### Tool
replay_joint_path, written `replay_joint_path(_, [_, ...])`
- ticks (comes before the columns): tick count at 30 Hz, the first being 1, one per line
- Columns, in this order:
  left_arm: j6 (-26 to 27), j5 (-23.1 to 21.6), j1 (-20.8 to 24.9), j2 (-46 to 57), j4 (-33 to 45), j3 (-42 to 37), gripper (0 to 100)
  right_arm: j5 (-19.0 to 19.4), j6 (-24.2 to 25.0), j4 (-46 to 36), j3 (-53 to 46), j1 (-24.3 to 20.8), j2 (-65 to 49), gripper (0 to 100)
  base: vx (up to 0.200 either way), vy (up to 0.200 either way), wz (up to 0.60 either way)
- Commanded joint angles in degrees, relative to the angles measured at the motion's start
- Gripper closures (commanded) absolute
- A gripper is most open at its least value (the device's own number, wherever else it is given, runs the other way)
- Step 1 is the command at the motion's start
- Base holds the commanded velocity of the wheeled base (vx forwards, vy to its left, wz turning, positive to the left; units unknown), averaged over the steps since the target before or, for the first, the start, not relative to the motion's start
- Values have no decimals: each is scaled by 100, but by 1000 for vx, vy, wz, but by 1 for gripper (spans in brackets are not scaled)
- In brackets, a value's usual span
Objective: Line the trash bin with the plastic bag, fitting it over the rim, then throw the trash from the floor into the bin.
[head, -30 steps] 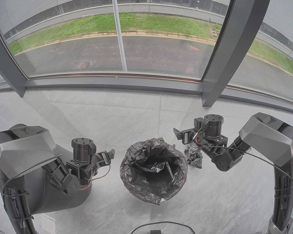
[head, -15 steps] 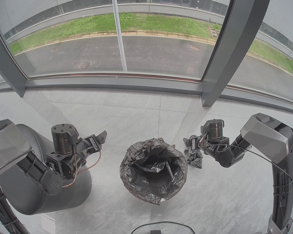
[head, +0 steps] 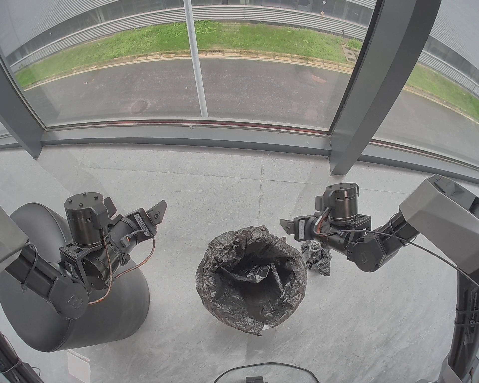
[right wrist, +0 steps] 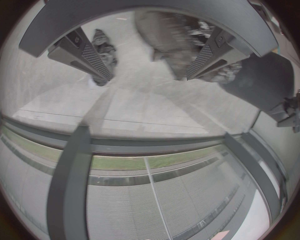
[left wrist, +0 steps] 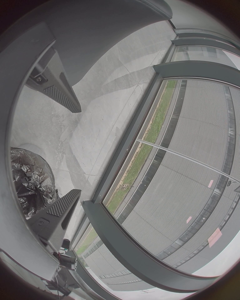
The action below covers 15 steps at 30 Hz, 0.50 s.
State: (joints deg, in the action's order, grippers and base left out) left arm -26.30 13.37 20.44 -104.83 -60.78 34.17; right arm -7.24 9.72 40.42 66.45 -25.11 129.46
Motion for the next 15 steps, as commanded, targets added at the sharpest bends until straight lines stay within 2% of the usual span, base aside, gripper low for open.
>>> replay_joint_path(1, [2, -10, 21, 32, -4, -33, 0, 408, 417, -518, -80, -1004, -853, 0, 0, 0, 0])
replay_joint_path(7, [-7, -116, 21, -55, -13, -42, 0, 540, 690, -799, -36, -1681, -835, 0, 0, 0, 0])
replay_joint_path(15, [-16, -116, 39, -319, -39, -42, 0, 531, 681, -817, 641, -1734, 79, 0, 0, 0, 0])
